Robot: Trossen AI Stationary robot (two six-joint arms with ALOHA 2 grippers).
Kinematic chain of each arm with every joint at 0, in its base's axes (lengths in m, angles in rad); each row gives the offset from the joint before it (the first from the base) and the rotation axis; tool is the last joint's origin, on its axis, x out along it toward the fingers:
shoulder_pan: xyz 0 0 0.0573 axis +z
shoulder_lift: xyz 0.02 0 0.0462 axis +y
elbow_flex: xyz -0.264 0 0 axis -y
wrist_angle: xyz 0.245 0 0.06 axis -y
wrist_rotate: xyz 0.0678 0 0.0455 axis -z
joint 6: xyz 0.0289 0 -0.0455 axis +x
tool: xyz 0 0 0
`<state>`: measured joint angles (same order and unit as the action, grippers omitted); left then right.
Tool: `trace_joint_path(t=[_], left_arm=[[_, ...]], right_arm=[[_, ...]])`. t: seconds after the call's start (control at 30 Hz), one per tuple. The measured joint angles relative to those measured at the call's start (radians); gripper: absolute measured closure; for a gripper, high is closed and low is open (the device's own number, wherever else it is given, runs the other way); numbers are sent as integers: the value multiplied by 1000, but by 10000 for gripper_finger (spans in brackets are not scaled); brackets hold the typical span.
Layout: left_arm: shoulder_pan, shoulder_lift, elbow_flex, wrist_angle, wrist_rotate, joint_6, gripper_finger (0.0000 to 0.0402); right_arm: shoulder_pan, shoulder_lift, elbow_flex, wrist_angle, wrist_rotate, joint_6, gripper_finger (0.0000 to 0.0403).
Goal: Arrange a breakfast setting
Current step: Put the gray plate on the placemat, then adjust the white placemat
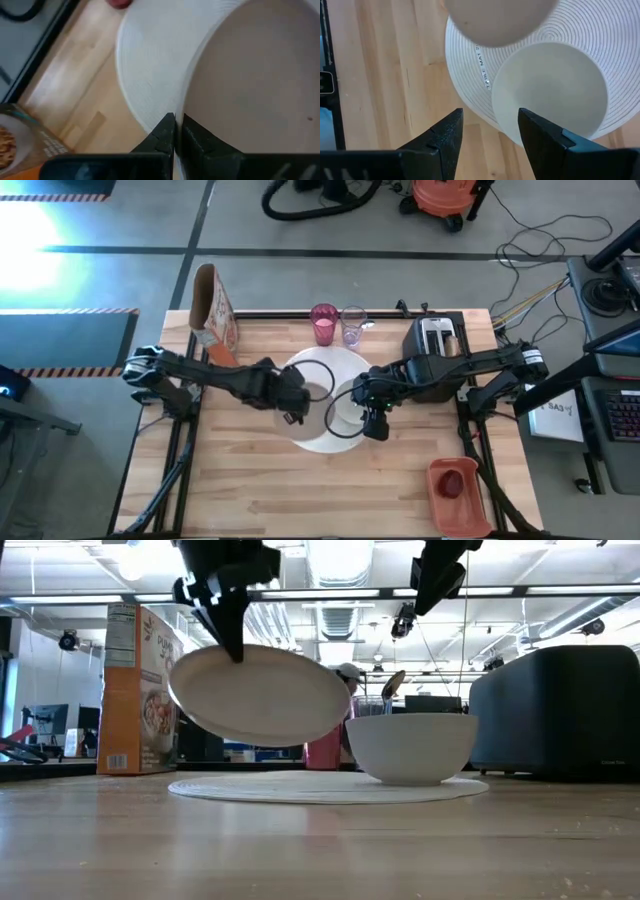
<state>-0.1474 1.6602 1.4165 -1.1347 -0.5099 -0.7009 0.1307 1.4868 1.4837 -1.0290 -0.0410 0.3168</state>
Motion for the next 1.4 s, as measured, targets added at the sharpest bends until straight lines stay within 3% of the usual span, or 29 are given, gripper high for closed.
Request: trace_joint_path(t=[0.2,0.53,0.9,1.13,1.3,1.4], left_arm=[[64,4,-76,22,0,22,401],[144,-1,-222,234,74,81,401],[153,7,-316,262,23,79,398],[153,10,-334,271,17,82,335],[153,10,-334,272,-56,75,280],[152,11,-317,272,-25,60,263]], right_arm=[[0,0,-1,-10,0,9,223],[0,0,-1,-13,11,15,223],[0,0,-1,-14,15,24,223],[0,0,-1,-13,16,24,223],[0,2,-1,-11,16,24,223],[0,2,-1,-11,16,24,223]])
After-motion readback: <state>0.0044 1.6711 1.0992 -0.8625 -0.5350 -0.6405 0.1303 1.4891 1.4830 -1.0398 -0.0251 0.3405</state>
